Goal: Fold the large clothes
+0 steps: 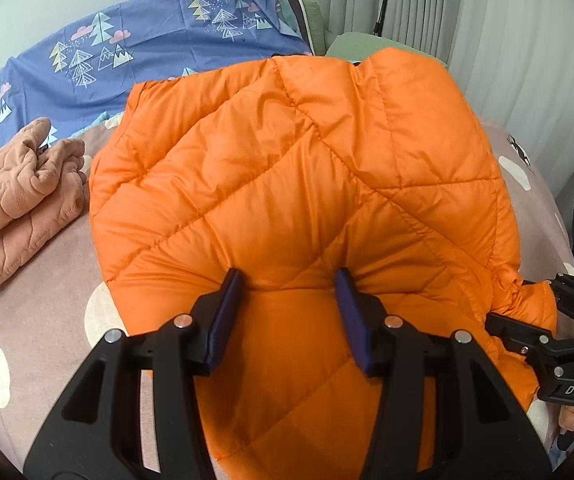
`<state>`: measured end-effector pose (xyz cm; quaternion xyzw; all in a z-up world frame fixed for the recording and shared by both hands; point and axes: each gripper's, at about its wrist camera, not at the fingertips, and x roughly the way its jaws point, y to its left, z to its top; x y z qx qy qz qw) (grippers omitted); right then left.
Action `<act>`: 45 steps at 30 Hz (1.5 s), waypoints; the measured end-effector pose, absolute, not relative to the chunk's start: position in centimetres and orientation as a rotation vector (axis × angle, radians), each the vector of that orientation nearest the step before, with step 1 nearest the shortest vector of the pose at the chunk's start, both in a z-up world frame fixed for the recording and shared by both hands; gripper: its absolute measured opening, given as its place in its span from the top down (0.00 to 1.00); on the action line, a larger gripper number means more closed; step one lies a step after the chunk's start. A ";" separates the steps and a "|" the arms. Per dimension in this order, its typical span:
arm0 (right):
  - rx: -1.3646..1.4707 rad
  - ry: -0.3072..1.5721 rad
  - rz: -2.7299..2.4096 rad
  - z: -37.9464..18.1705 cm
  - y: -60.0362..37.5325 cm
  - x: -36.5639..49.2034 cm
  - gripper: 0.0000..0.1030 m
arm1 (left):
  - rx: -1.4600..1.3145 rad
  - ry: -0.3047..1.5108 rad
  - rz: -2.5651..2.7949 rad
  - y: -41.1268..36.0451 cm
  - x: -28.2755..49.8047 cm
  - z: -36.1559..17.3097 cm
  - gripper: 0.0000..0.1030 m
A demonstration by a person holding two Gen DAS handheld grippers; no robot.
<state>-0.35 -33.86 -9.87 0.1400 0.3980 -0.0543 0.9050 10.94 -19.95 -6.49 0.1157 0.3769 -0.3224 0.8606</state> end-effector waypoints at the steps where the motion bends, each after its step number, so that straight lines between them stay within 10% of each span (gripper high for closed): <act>1: 0.296 0.823 -0.113 -9.7 -34.1 -0.4 0.46 | 0.243 0.795 -0.674 -20.0 11.0 -6.5 0.51; 19: 0.511 0.825 -0.133 -11.1 -38.6 -1.6 0.22 | 0.277 0.768 -0.651 -20.5 10.6 -6.6 0.51; 45: 0.630 0.815 0.030 -12.3 -38.3 0.2 0.30 | 0.253 0.771 -0.652 -20.2 10.7 -6.8 0.51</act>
